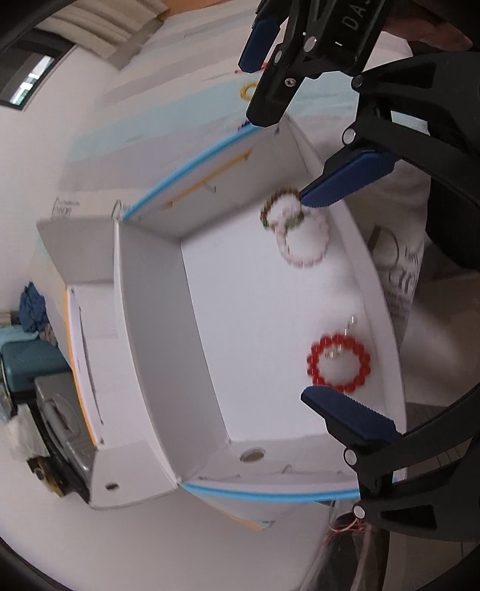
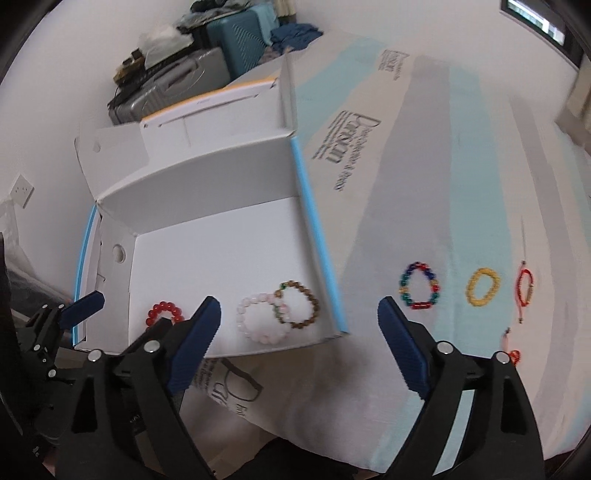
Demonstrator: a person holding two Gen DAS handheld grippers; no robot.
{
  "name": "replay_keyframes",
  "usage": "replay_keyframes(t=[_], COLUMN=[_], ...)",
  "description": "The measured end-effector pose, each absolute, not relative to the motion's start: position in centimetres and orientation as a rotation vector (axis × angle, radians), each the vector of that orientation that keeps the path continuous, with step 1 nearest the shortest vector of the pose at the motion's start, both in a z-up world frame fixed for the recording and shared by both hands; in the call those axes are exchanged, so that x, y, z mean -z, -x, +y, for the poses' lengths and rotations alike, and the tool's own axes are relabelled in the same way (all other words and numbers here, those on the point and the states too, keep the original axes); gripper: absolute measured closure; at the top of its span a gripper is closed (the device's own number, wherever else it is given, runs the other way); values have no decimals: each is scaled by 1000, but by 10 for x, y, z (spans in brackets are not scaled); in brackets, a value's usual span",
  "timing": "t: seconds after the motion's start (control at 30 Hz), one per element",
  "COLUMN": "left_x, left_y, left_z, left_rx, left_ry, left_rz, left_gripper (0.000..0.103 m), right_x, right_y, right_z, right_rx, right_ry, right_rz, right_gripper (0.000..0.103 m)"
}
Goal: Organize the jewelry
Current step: 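Move both tools back toward the red string bracelets on the bed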
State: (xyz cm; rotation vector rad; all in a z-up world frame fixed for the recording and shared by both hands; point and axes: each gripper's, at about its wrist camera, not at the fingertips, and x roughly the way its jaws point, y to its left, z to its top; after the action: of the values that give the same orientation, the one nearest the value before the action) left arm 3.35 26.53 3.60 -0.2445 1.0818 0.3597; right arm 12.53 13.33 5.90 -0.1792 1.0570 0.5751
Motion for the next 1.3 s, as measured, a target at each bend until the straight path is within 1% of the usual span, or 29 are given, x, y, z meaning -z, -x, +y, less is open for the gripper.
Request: replay_keyframes(t=[0.1,0.17,0.3,0.37,0.6,0.87,1.1,1.3], left_x=[-39,-41,-45,-47,-50,-41,-28,-3], left_y=[-44,-50,-64,-71,-94,-126,-156,-186], left_z=[242,228,198,184,134,82,51,41], left_rx=[-325,-301,-257,-239,-169,-99,-58,-48], left_ry=[226,218,201,186,144,84,39,55], left_rz=[1079,1078,1074,1069,1056,1071,1090,1126], left_gripper=[6,6,6,6,6,6,6,6], right_x=[-65,-68,-73,-75,-75,-63,-41,-15], right_y=[-129,-132,-140,-144,-156,-174,-193,-207], right_z=[111,95,60,44,-13,-75,-127,-153], right_rx=[-558,-542,-509,-497,-439,-365,-290,-248], right_ry=[166,153,125,115,77,26,-16,-34], right_rz=[1046,1037,1028,1029,1023,1039,1074,1113], right_gripper=[17,12,12,9,9,9,9,9])
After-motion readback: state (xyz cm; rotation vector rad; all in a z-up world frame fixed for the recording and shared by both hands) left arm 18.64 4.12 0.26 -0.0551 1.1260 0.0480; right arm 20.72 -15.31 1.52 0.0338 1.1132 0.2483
